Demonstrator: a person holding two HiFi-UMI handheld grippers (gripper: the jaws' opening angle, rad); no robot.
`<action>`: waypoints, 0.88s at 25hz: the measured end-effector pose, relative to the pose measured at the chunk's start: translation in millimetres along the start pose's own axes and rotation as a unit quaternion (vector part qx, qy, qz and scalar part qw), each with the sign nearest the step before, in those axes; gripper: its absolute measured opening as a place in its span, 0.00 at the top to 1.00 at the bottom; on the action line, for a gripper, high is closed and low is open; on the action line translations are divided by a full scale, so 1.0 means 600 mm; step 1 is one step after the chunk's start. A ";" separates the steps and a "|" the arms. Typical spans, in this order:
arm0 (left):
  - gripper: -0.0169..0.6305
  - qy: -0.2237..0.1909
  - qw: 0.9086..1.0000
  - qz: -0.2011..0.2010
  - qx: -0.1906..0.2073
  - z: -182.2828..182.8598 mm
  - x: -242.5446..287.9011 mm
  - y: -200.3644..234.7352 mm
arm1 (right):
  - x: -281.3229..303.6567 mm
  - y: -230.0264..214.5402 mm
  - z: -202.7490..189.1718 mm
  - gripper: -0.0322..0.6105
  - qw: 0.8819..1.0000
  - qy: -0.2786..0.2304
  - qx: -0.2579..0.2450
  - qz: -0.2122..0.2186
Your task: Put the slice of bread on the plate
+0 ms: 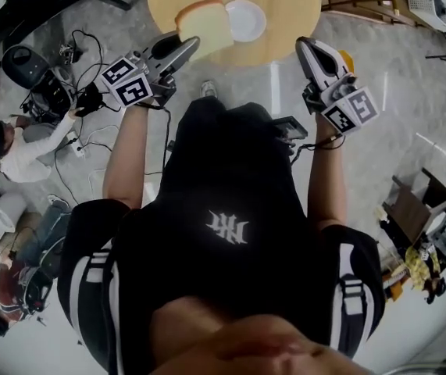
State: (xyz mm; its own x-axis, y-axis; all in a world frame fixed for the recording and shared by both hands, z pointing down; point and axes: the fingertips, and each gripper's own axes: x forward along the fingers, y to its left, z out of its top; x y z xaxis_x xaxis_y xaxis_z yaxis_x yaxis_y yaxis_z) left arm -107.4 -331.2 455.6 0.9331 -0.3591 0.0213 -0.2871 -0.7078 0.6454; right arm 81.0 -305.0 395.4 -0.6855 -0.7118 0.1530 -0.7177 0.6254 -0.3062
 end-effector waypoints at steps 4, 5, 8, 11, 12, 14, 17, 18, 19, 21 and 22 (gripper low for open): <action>0.81 0.008 1.000 0.000 -0.012 -0.012 0.022 0.027 | 0.009 -0.033 -0.016 0.95 1.000 0.006 0.009 -0.003; 0.81 0.014 1.000 0.001 -0.014 -0.020 0.032 0.034 | 0.010 -0.045 -0.024 0.95 1.000 0.008 0.014 -0.002; 0.81 0.028 0.999 0.003 -0.022 -0.041 0.062 0.045 | 0.011 -0.071 -0.049 0.95 0.999 0.016 0.028 0.004; 0.81 0.032 0.999 0.007 -0.030 -0.045 0.078 0.048 | 0.024 -0.085 -0.062 0.95 0.999 0.021 0.031 0.021; 0.81 0.033 0.999 0.008 -0.032 -0.046 0.081 0.051 | 0.032 -0.089 -0.066 0.95 0.999 0.024 0.028 0.027; 0.81 0.037 0.999 0.011 -0.033 -0.049 0.088 0.061 | 0.047 -0.098 -0.072 0.95 0.999 0.025 0.021 0.039; 0.81 0.046 0.998 0.014 -0.037 -0.061 0.111 0.071 | 0.051 -0.118 -0.076 0.95 0.998 0.023 0.019 0.050; 0.81 0.050 0.998 0.015 -0.041 -0.067 0.122 0.071 | 0.046 -0.127 -0.077 0.95 0.998 0.022 0.021 0.051; 0.81 0.054 0.997 0.014 -0.046 -0.075 0.132 0.069 | 0.040 -0.135 -0.080 0.95 0.998 0.022 0.023 0.051; 0.81 0.063 0.996 0.012 -0.058 -0.092 0.148 0.070 | 0.032 -0.148 -0.089 0.95 0.998 0.023 0.027 0.049; 0.81 0.068 0.996 0.011 -0.062 -0.100 0.154 0.075 | 0.033 -0.154 -0.094 0.95 0.998 0.023 0.028 0.048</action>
State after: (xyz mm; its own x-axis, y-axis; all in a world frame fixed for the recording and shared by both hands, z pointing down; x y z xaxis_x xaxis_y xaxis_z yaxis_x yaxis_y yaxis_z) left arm -20.8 -359.5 532.5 0.9503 -0.2810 0.1342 -0.2861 -0.6175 0.7327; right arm 127.1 -358.8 479.8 -0.7569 -0.6330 0.1627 -0.6411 0.6707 -0.3730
